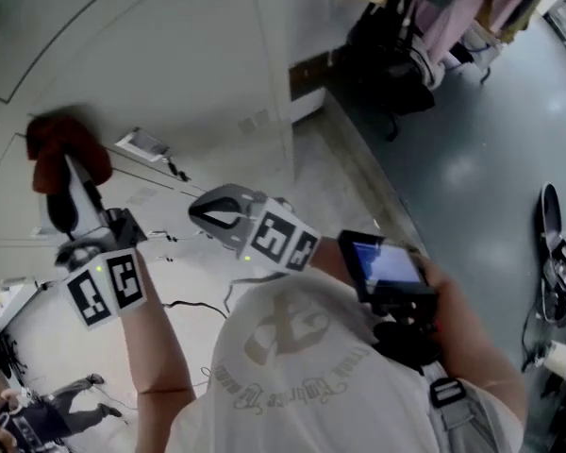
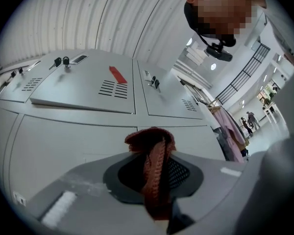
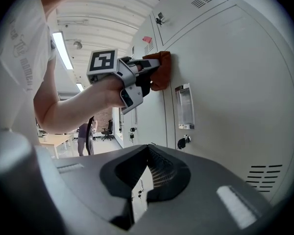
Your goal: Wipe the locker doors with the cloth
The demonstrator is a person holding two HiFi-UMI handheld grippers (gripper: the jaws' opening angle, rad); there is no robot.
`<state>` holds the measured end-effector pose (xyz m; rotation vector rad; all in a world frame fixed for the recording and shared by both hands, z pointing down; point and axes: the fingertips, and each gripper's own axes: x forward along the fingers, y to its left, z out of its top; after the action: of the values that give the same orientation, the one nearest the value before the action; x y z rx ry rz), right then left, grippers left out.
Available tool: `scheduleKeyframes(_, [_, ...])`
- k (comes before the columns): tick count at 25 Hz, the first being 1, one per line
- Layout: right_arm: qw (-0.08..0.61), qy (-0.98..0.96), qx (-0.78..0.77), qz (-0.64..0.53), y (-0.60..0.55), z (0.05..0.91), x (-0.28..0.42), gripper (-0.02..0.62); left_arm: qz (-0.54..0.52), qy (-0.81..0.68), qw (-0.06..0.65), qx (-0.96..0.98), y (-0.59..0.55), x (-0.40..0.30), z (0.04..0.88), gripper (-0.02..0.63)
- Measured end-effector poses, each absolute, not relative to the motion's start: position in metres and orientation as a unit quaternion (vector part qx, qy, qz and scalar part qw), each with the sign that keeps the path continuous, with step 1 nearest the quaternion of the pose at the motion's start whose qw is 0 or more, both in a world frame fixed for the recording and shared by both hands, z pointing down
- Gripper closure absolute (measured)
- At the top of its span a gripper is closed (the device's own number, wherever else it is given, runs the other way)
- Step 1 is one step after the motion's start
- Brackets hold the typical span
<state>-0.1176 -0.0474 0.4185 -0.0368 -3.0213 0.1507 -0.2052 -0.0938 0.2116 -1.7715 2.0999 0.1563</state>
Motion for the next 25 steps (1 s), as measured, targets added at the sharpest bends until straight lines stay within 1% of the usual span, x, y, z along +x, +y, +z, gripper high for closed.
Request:
scheduleKeyframes(3, [0.07,-0.996,-0.002,0.06,-0.06,0.422,-0.112,0.588,0.036,0.752,0.203,-0.625,-0.105,-0.209,0.203,0.525])
scheduleKeyframes(7, [0.073,-0.996,0.006,0.054,-0.068,0.418,-0.133,0.588,0.045,0.741,0.209,-0.636,-0.111,-0.233,0.178,0.523])
scheduleKeyframes(12, [0.073,-0.996,-0.006,0.049,-0.065,0.418,-0.137,0.588,0.049,0.749,0.219,-0.624,-0.096,-0.254,0.175,0.523])
scheduleKeyframes(19, [0.08,-0.996,-0.014,0.048,-0.065,0.424,-0.154,0.588,0.026,0.767,0.24,-0.594,-0.062,-0.31,0.184,0.522])
scheduleKeyframes(25, [0.083,-0.995,-0.022,0.056,-0.056,0.428,-0.169,0.588,0.067,0.801,0.233,-0.547,-0.015,-0.379,0.175,0.52])
